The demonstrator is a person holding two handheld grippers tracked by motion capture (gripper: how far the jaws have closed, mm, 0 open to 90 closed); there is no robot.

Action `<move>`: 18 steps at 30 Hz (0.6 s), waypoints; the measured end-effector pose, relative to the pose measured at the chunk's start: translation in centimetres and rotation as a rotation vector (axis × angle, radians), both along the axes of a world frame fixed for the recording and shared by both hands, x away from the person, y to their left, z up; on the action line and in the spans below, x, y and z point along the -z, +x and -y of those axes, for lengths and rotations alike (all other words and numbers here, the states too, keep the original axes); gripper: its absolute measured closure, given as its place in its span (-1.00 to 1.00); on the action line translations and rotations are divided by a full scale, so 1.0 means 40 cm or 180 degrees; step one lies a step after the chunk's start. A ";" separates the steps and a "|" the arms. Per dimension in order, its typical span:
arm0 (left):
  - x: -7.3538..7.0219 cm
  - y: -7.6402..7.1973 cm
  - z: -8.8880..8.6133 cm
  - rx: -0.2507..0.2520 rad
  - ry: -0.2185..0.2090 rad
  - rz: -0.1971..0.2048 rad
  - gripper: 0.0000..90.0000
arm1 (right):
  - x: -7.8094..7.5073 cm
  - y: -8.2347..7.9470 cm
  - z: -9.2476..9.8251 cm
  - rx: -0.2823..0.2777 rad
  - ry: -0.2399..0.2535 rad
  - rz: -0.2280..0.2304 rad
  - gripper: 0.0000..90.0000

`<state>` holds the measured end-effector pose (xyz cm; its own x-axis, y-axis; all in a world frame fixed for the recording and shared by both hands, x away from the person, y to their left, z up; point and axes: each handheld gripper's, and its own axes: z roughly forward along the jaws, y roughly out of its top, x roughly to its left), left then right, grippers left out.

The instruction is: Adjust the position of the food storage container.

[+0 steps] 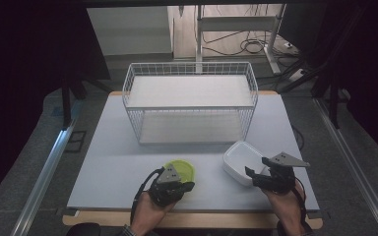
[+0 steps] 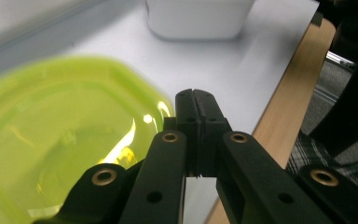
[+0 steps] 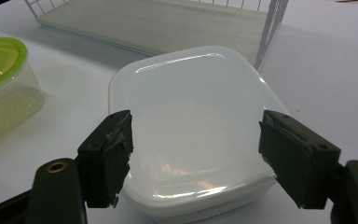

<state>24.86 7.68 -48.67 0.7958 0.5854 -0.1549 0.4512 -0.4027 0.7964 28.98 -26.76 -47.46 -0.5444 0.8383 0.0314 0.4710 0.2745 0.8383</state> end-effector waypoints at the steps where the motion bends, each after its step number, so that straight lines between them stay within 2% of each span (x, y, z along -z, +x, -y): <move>1: -0.008 0.008 0.006 -0.0002 0.0007 0.0021 1.00 | 0.000 0.000 0.000 0.0002 -0.0003 0.0004 -0.41; 6: -0.022 0.047 0.041 0.0023 0.0083 0.0011 1.00 | 0.001 0.000 0.000 0.0005 -0.0015 -0.0008 -0.41; 8: -0.022 0.053 0.048 0.0023 0.0108 0.0019 1.00 | 0.001 0.000 0.000 0.0005 -0.0020 -0.0001 -0.41; 10: -0.018 0.071 0.070 0.0038 0.0208 0.0014 1.00 | 0.001 0.000 0.000 0.0006 -0.0020 0.0000 -0.41; 11: -0.018 0.071 0.070 0.0038 0.0208 0.0014 1.00 | 0.001 0.000 0.000 0.0006 -0.0020 0.0000 -0.41; 12: -0.011 0.078 0.079 0.0025 0.0299 0.0003 1.00 | 0.001 0.000 0.001 0.0004 -0.0018 -0.0009 -0.41; 15: 0.003 0.087 0.079 -0.0022 0.0390 -0.0035 1.00 | 0.002 0.001 0.001 -0.0003 -0.0030 -0.0006 -0.41; 17: 0.007 0.091 0.072 -0.0017 0.0342 -0.0062 1.00 | 0.002 0.000 0.000 -0.0004 -0.0032 -0.0004 -0.41; 18: 0.006 0.092 0.067 -0.0026 0.0375 -0.0048 1.00 | 0.002 0.000 0.000 -0.0004 -0.0034 -0.0004 -0.41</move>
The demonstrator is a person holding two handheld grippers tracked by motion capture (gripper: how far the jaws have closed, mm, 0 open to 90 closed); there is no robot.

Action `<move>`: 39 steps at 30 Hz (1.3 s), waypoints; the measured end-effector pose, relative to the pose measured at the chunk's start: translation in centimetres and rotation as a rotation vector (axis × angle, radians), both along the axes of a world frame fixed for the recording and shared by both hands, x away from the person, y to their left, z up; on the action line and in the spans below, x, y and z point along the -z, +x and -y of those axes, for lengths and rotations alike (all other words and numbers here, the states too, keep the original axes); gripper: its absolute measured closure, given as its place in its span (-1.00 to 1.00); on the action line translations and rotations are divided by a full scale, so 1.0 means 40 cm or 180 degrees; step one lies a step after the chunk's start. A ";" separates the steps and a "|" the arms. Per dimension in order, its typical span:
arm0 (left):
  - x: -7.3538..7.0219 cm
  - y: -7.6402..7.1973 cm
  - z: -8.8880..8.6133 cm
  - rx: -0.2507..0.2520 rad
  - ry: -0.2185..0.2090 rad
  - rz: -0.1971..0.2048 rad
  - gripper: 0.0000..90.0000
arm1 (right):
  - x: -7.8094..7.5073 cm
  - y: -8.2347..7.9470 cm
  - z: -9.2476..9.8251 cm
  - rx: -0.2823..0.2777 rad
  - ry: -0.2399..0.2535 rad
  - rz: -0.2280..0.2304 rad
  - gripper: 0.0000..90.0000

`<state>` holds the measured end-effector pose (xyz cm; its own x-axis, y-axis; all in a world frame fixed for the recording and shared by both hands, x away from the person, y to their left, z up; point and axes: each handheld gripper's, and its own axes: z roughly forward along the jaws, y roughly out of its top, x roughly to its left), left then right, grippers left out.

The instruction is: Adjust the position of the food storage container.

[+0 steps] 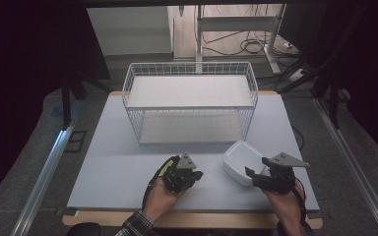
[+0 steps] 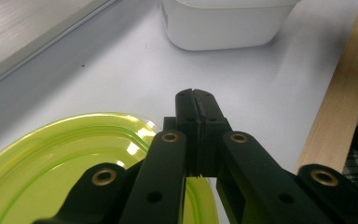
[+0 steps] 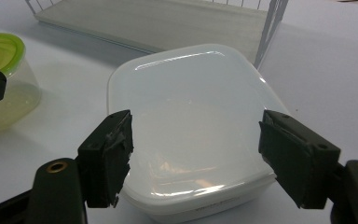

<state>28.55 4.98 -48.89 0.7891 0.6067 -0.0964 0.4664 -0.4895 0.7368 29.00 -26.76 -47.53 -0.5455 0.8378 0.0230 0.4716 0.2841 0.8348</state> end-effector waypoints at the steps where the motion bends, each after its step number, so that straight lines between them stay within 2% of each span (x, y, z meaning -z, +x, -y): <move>1: -0.001 0.001 -0.003 -0.0017 0.0029 0.0011 1.00 | 0.000 0.000 0.000 0.0000 -0.0001 -0.0001 -0.41; 6: 0.000 0.006 -0.030 -0.0121 0.0019 -0.0012 1.00 | 0.001 0.000 -0.001 -0.0004 -0.0003 -0.0004 -0.41; 8: 0.001 0.008 -0.058 -0.0203 0.0019 -0.0028 1.00 | 0.001 0.000 -0.001 -0.0004 -0.0004 -0.0004 -0.41; 15: 0.006 0.003 -0.123 -0.0335 -0.0006 -0.0070 1.00 | 0.003 0.000 -0.002 -0.0007 -0.0022 -0.0009 -0.41; 21: 0.013 -0.006 -0.172 -0.0461 0.0035 -0.0112 1.00 | 0.003 0.000 -0.003 -0.0010 -0.0028 -0.0007 -0.41; 39: 0.023 -0.004 -0.295 -0.0821 0.0081 -0.0074 1.00 | 0.005 0.001 -0.004 -0.0014 -0.0025 -0.0019 -0.41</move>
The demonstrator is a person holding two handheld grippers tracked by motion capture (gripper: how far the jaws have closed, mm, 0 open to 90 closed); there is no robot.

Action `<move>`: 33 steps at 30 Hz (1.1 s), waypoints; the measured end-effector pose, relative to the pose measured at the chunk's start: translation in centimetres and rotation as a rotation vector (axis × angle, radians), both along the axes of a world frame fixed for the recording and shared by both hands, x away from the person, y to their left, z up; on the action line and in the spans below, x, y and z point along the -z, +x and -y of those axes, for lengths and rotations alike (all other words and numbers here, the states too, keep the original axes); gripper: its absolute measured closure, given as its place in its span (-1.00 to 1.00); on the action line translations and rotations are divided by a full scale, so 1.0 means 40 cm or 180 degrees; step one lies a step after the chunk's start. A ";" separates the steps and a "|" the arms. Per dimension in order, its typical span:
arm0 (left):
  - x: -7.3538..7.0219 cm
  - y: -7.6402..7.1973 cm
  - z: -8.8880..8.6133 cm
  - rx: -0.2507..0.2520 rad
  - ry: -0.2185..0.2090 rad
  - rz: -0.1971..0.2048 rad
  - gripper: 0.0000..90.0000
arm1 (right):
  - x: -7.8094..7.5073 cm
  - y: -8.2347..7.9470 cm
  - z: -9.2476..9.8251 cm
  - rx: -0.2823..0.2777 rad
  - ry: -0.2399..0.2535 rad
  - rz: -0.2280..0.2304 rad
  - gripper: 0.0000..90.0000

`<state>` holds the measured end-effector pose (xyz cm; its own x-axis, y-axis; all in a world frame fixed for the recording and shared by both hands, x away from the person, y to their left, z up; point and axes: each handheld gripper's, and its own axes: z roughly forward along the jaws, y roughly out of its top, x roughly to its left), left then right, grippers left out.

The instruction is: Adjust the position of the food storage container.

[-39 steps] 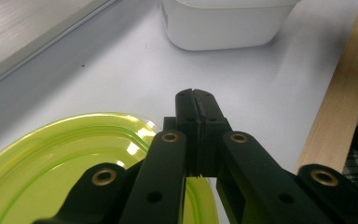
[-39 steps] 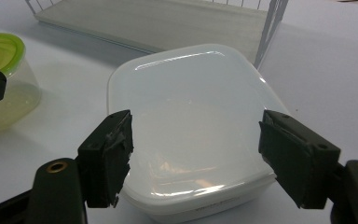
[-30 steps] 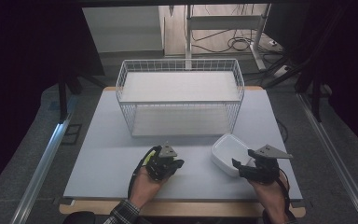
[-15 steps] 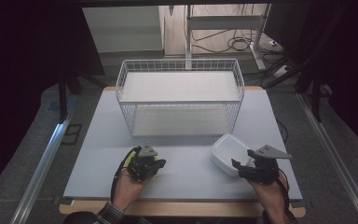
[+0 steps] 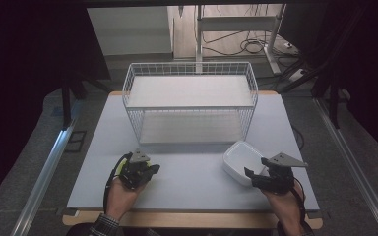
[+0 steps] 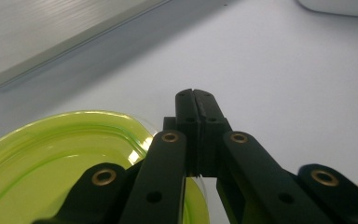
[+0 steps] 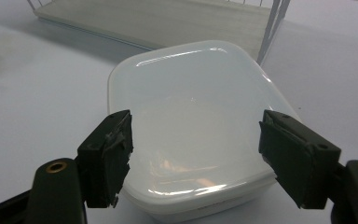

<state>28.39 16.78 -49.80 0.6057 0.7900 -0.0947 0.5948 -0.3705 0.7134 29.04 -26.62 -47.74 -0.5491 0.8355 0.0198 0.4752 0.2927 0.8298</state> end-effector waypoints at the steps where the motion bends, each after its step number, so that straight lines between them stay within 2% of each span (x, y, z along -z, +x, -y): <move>1: 0.001 0.000 -0.006 -0.0021 0.0007 0.0004 1.00 | 0.000 0.000 0.000 0.0001 0.0000 -0.0002 -0.41; 9: 0.005 -0.002 -0.043 -0.0149 0.0039 -0.0003 1.00 | 0.001 0.001 0.000 0.0010 0.0000 -0.0012 -0.41; 14: 0.006 -0.008 -0.041 -0.0113 -0.0084 0.0016 0.99 | 0.001 0.002 0.001 0.0028 -0.0004 -0.0028 -0.36; 16: 0.000 -0.014 -0.022 -0.0004 -0.0185 0.0074 0.99 | -0.002 0.002 0.004 0.0052 0.0005 -0.0037 -0.26; 18: -0.001 -0.017 -0.015 0.0027 -0.0225 0.0090 0.96 | -0.006 0.001 0.009 0.0081 0.0025 -0.0041 -0.09; 19: -0.003 -0.019 -0.008 0.0062 -0.0229 0.0115 0.96 | -0.006 0.001 0.009 0.0081 0.0025 -0.0041 -0.09; 20: -0.004 -0.024 0.004 0.0107 -0.0250 0.0134 0.95 | -0.012 0.000 0.015 0.0118 0.0034 -0.0037 0.07; 21: -0.004 -0.024 0.004 0.0107 -0.0250 0.0134 0.94 | -0.012 0.000 0.015 0.0118 0.0034 -0.0037 0.07; 22: -0.003 -0.028 0.015 0.0174 -0.0343 0.0142 0.94 | -0.018 0.000 0.023 0.0133 0.0023 -0.0015 0.28; 26: 0.004 -0.033 0.033 0.0294 -0.0539 0.0081 0.92 | -0.029 0.010 0.036 0.0133 0.0000 -0.0002 0.75; 27: 0.004 -0.033 0.033 0.0294 -0.0539 0.0081 0.92 | -0.029 0.010 0.036 0.0133 0.0000 -0.0002 0.75; 28: 0.009 -0.035 0.040 0.0321 -0.0581 0.0054 0.92 | -0.034 0.022 0.041 0.0115 -0.0034 -0.0010 0.93; 33: 0.017 -0.044 0.055 0.0280 -0.0521 0.0100 0.91 | -0.039 0.062 0.058 0.0165 -0.0037 -0.0044 1.00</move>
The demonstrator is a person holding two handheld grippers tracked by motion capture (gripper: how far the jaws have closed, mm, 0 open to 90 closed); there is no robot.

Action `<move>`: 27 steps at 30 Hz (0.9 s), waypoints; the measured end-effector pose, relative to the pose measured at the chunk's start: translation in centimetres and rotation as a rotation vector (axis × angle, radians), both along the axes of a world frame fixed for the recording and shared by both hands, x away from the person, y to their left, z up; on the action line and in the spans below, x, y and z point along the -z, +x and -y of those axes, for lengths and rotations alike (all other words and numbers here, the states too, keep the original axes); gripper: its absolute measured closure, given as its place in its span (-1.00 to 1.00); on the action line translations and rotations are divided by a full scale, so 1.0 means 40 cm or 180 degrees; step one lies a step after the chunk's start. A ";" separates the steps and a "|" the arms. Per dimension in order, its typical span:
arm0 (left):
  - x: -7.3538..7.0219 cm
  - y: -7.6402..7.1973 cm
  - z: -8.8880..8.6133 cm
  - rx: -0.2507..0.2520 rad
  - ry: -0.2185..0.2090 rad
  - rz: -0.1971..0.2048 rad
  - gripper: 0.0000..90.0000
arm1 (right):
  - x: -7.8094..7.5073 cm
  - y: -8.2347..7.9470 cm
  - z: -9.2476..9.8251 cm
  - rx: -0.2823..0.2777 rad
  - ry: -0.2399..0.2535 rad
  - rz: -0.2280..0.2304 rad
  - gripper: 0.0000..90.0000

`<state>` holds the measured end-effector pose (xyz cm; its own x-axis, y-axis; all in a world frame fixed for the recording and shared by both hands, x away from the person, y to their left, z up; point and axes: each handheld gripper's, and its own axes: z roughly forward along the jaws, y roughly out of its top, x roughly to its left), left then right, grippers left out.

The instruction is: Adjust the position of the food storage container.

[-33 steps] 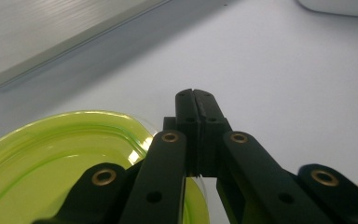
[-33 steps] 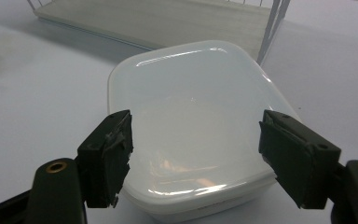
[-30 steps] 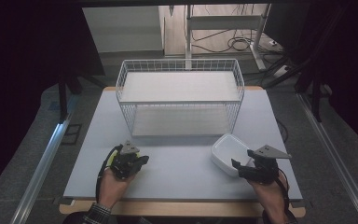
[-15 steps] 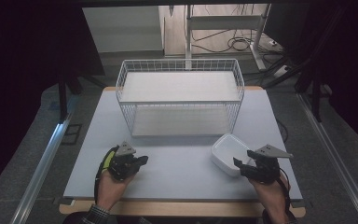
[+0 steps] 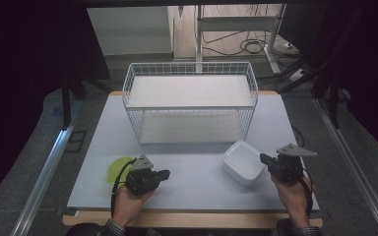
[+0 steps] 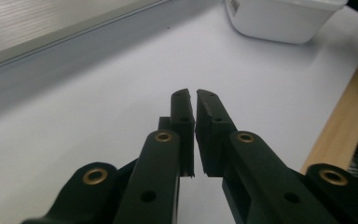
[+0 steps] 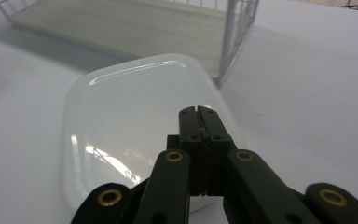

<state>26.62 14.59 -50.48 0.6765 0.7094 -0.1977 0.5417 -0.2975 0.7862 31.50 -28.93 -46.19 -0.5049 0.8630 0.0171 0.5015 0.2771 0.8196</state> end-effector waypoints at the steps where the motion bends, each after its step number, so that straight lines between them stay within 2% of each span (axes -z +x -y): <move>1: 0.004 -0.003 0.004 -0.0004 -0.0002 -0.0011 0.92 | 0.003 0.021 0.010 0.0046 0.0034 -0.0043 1.00; 4: 0.007 -0.007 0.012 0.0016 0.0030 -0.0011 0.94 | 0.008 0.046 0.010 0.0082 -0.0002 -0.0096 1.00; 9: 0.010 -0.009 0.020 0.0053 0.0043 0.0001 0.97 | 0.009 0.092 -0.017 0.0076 -0.0146 -0.0091 0.99; 15: 0.016 -0.007 0.021 0.0077 0.0022 -0.0019 0.97 | 0.019 0.139 -0.040 0.0124 -0.0257 -0.0156 1.00; 20: 0.020 -0.005 0.024 0.0105 0.0029 -0.0041 0.97 | 0.023 0.152 -0.045 0.0144 -0.0255 -0.0220 1.00; 25: 0.023 -0.005 0.034 0.0145 0.0058 -0.0048 0.95 | 0.028 0.146 -0.076 -0.0002 -0.0299 -0.0289 1.00; 27: 0.023 -0.007 0.037 0.0157 0.0067 -0.0042 0.95 | 0.033 0.135 -0.111 -0.0160 -0.0364 -0.0335 1.00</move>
<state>26.34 13.09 -51.41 0.7083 0.6793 -0.1921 0.5361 -0.3405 0.7724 36.91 -24.50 -47.53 -0.5479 0.8361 -0.0248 0.5661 0.3925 0.7249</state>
